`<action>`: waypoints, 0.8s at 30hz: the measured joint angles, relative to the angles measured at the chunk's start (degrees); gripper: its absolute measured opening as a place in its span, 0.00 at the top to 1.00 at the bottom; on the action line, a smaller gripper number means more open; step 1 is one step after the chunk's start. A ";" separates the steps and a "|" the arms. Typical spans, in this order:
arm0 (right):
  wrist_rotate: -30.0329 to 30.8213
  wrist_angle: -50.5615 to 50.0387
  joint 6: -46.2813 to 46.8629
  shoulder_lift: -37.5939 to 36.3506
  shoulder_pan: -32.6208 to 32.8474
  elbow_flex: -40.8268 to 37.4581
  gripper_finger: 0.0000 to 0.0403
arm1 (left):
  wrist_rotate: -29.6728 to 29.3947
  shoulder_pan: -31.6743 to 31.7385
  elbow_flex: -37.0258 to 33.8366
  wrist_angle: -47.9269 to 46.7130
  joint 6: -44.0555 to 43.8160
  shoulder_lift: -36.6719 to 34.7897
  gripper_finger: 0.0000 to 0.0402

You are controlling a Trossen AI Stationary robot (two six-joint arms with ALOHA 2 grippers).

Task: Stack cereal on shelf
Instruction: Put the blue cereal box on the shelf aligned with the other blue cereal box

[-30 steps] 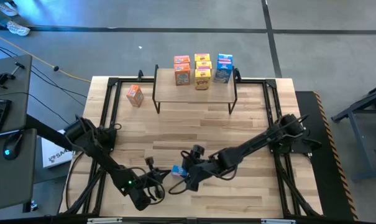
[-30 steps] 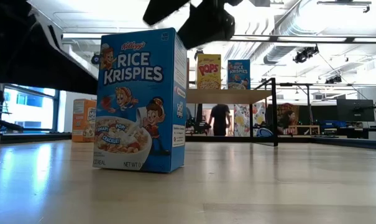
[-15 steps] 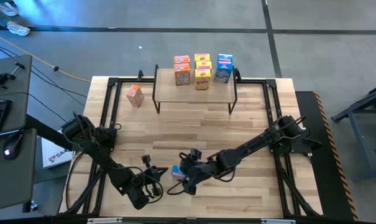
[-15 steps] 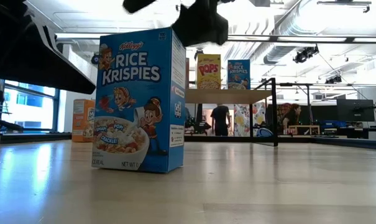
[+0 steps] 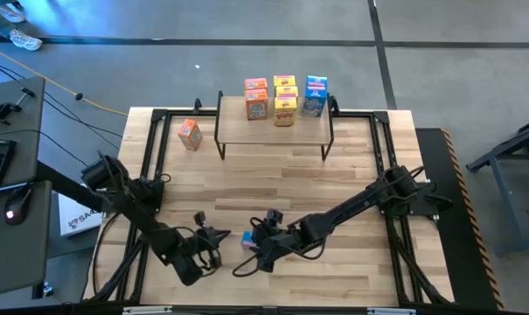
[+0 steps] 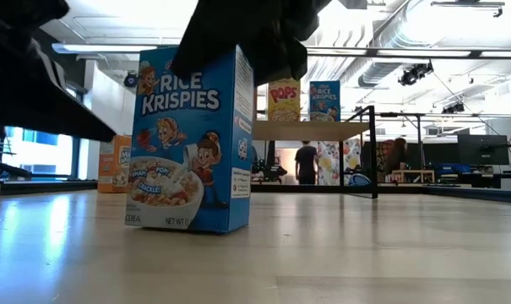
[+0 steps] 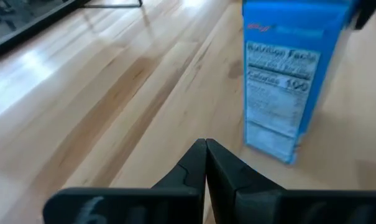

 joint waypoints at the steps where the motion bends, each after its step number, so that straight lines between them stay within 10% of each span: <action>1: -0.13 0.22 -0.04 0.00 0.00 0.00 0.38 | -0.05 -0.20 -1.05 1.87 -0.02 -0.77 1.00; 10: -0.14 0.90 -1.29 0.00 0.52 0.00 0.57 | -0.03 -0.51 -10.49 11.78 2.36 -9.62 1.00; 24: -1.57 0.92 -9.15 -5.17 -0.72 -0.15 0.61 | 3.09 4.17 -29.05 37.73 8.51 -18.08 1.00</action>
